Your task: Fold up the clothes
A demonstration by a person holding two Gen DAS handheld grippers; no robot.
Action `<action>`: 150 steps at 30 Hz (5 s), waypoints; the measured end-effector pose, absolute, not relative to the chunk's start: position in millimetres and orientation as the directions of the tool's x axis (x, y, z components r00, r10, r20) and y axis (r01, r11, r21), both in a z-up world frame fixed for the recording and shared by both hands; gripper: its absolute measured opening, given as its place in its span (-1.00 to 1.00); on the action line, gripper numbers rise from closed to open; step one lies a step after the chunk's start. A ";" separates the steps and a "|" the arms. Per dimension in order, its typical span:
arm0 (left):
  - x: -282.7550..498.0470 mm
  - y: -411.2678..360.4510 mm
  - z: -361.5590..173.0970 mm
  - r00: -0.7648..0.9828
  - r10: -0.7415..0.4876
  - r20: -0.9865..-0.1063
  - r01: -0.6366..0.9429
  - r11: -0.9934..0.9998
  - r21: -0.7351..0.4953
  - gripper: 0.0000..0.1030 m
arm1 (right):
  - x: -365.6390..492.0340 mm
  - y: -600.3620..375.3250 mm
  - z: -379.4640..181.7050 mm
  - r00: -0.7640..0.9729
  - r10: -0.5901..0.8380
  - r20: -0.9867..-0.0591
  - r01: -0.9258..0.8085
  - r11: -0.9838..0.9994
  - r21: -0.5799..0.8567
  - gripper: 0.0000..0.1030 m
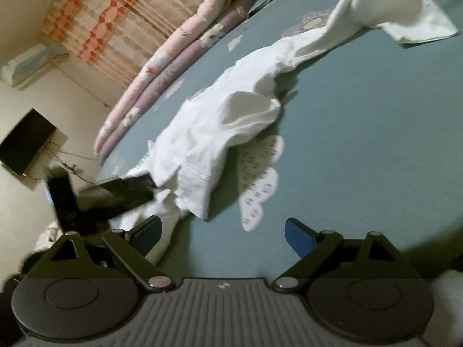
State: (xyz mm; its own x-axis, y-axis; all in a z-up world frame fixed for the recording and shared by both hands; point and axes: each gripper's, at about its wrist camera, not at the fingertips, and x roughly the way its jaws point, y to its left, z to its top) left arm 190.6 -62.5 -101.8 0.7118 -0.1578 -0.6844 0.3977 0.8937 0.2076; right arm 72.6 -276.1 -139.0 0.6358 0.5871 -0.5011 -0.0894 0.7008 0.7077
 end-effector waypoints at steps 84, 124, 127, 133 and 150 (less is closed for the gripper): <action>109.9 90.8 -118.7 0.505 -0.404 -0.763 -0.047 0.870 -0.492 -0.79 | 48.6 -336.5 -108.3 0.717 0.288 -0.635 0.122 0.844 0.522 -0.04; 240.0 147.4 -98.8 0.581 -0.494 -0.647 -0.032 0.780 -0.625 -0.11 | 203.6 -340.7 -80.3 0.637 0.392 -0.664 -0.046 0.879 0.475 0.12; 257.8 146.4 -116.6 0.567 -0.518 -0.641 -0.061 0.750 -0.659 -0.10 | 230.9 -345.9 -94.3 0.618 0.435 -0.655 -0.027 0.844 0.536 0.14; 279.9 157.4 -141.8 0.583 -0.550 -0.598 -0.112 0.674 -0.730 -0.05 | 269.4 -352.4 -124.0 0.605 0.492 -0.626 0.024 0.774 0.632 0.21; 300.1 175.9 -148.6 0.692 -0.471 -0.547 -0.151 0.647 -0.747 0.28 | 299.3 -361.9 -155.6 0.658 0.532 -0.532 0.094 0.644 0.759 0.26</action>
State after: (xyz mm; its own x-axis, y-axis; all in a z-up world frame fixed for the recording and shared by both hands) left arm 300.1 175.9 -148.6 0.6918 -0.4710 -0.5473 -0.1509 0.6469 -0.7475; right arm 299.3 -361.9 -155.6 0.6584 0.5320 -0.5324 0.0939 0.6438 0.7594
